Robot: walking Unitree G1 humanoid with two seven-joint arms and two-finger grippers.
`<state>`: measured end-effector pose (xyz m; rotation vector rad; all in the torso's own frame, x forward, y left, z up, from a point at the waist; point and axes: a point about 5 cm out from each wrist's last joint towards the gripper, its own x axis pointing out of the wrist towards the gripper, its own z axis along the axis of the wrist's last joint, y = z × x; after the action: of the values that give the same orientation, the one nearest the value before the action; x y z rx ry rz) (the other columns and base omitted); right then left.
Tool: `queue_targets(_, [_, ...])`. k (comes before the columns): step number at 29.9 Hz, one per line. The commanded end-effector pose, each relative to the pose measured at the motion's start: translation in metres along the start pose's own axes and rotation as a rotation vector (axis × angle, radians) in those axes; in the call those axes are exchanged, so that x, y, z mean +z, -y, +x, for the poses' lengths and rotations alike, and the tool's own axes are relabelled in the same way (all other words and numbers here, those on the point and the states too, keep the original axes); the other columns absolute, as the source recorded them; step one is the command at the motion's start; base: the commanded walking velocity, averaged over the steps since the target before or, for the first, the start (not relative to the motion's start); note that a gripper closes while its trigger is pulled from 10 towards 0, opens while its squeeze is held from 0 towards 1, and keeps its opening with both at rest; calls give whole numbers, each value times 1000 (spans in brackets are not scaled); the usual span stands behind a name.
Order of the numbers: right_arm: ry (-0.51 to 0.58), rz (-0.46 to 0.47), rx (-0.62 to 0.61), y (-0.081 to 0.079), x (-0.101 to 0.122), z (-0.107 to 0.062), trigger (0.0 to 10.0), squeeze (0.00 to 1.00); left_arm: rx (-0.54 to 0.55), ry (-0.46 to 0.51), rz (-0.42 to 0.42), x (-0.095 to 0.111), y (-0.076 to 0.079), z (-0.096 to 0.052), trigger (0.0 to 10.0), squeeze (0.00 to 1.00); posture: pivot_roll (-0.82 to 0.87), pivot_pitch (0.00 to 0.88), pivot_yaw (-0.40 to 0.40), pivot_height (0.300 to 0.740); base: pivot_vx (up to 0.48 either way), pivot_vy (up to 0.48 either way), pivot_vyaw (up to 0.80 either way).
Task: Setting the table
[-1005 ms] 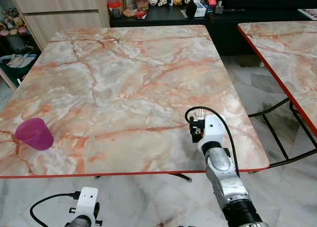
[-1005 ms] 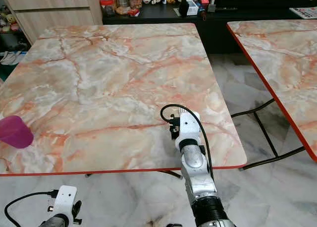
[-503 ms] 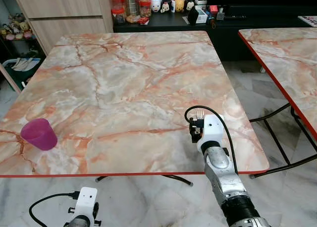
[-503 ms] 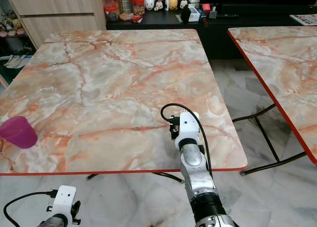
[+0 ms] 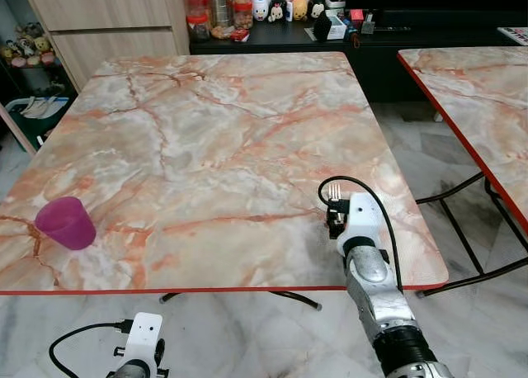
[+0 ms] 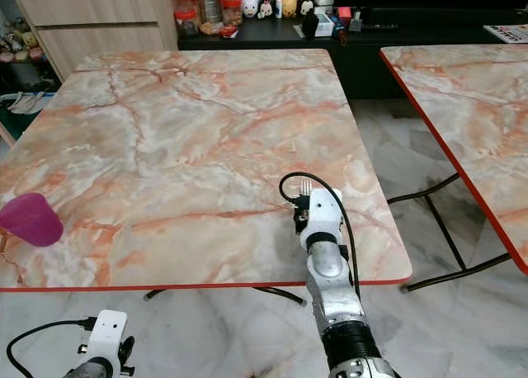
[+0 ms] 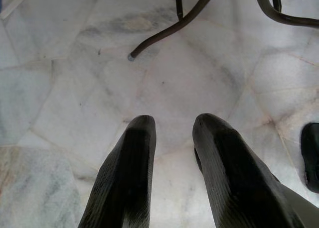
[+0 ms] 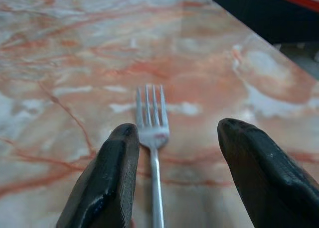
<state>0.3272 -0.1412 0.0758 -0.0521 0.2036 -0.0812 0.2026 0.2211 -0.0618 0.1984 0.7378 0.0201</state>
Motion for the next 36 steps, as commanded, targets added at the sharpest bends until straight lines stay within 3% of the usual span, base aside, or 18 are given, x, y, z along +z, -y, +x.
queue_targets(1, [-25, 10, 6, -1, -3, 0, 10000, 0, -6, -31, 15, -7, -1, -2, 10000, 0, 25, 107, 21, 740, 0, 0, 0])
queue_targets(13, [-45, 15, 49, -14, -8, 1, 10000, 0, 0, -33, 9, -9, -1, -3, 10000, 0, 36, 129, 24, 740, 0, 0, 0])
queue_targets(36, [-109, -30, 44, -12, -17, 2, 10000, 0, -29, -59, -5, -13, 4, -4, 10000, 0, 37, 144, 19, 740, 0, 0, 0])
